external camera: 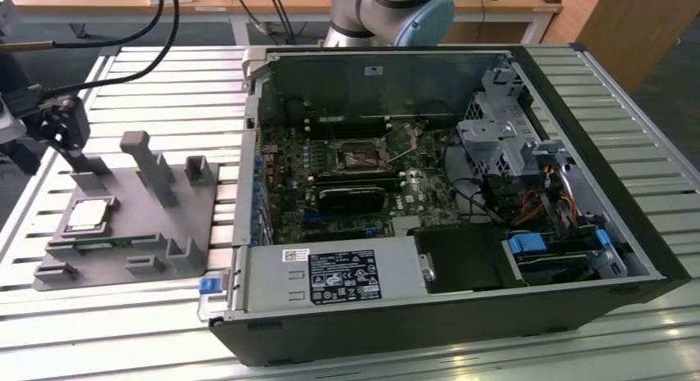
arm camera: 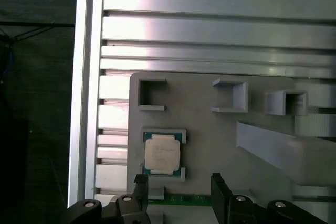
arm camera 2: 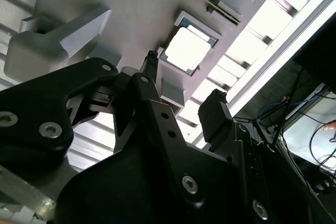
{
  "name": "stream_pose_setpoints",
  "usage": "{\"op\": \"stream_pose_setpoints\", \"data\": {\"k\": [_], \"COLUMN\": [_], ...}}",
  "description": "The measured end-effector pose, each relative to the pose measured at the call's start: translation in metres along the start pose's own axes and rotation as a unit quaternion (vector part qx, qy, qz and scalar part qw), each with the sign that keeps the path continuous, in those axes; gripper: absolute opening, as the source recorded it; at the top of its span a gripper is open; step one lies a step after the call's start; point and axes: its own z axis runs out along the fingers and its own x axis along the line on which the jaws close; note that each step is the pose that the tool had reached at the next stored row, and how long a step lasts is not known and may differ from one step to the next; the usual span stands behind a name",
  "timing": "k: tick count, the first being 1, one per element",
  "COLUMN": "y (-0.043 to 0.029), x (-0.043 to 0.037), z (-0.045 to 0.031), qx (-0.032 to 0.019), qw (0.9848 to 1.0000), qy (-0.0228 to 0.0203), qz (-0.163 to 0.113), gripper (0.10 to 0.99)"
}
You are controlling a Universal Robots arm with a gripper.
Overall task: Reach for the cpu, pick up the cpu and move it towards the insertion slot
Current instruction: 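Pick up the cpu and move it towards the insertion slot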
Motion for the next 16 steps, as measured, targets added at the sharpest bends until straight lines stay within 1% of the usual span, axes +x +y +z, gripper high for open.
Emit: {"op": "stream_pose_setpoints", "data": {"k": [3,10,16], "y": [-0.0009,-0.0024,-0.0042], "x": [0.0000,0.0000,0.0002], "z": [0.0053,0.0140,0.0234], "qx": [0.0000,0.0000,0.0000], "qw": [1.0000,1.0000,1.0000], "qy": [0.0000,0.0002,0.0005], "qz": [0.000,-0.002,-0.007], "gripper": [0.588,0.588,0.588]}}
